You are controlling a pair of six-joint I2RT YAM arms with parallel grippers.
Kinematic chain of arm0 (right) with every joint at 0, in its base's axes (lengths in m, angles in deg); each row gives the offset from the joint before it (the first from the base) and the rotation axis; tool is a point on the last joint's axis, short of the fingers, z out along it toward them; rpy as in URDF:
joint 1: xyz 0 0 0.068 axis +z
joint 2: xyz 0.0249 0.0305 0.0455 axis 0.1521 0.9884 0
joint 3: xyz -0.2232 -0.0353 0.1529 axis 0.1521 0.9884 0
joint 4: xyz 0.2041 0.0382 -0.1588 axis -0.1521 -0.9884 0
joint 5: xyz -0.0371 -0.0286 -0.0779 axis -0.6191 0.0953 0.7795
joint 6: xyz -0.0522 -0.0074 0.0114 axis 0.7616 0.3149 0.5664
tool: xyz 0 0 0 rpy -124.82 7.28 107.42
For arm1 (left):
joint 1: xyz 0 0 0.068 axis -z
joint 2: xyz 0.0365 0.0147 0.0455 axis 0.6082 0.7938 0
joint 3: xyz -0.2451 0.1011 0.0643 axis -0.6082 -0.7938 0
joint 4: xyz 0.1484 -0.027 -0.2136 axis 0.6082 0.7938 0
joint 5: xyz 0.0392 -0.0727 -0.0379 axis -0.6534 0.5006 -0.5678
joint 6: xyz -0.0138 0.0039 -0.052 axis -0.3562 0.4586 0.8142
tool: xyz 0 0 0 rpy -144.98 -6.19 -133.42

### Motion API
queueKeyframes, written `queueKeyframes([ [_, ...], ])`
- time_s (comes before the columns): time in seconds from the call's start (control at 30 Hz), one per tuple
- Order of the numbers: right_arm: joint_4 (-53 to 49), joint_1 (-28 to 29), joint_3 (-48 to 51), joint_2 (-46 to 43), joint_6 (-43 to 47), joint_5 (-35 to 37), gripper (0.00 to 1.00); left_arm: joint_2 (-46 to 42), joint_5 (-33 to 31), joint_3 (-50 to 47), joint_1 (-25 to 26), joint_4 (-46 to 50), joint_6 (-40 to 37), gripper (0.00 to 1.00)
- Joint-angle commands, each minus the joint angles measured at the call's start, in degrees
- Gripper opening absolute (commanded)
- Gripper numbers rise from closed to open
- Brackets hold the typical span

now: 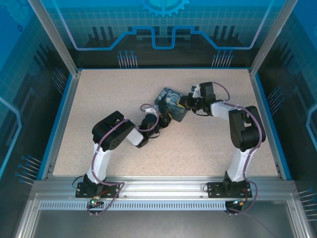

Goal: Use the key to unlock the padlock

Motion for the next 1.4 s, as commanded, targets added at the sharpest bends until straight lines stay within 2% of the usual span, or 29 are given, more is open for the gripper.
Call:
queueKeyframes([
  [0.0,-6.2,-1.4,-0.9,2.0,1.6,1.1,0.00,0.1,-0.6,-3.3,0.2,4.4,0.7,0.04],
  [0.07,-7.1,-1.4,-2.1,1.2,1.6,0.8,0.00,-1.5,-0.1,-4.4,0.2,4.5,1.2,0.00],
  [0.2,-8.5,-1.4,-3.7,-1.5,1.6,-0.1,0.00,-6.2,1.0,-6.1,0.2,7.7,1.9,0.00],
  [0.53,-10.9,-0.8,-0.8,-16.0,1.0,-2.1,0.00,-18.2,6.7,-5.1,0.2,24.2,5.1,0.00],
  [0.8,-8.1,3.8,14.9,-34.4,-1.1,1.2,0.00,-24.7,11.0,-3.4,0.2,35.0,5.7,0.00],
  [1.03,-2.5,10.1,33.6,-49.2,-6.1,7.9,0.00,-26.4,15.5,-3.4,0.2,37.2,7.6,0.00],
  [1.23,3.9,14.3,44.7,-55.0,-12.3,13.2,0.00,-27.0,16.9,-5.4,0.2,34.0,12.2,0.00],
  [1.37,9.1,16.4,48.3,-55.6,-16.5,16.3,0.00,-27.7,16.0,-7.0,0.3,30.9,16.1,0.00],
])
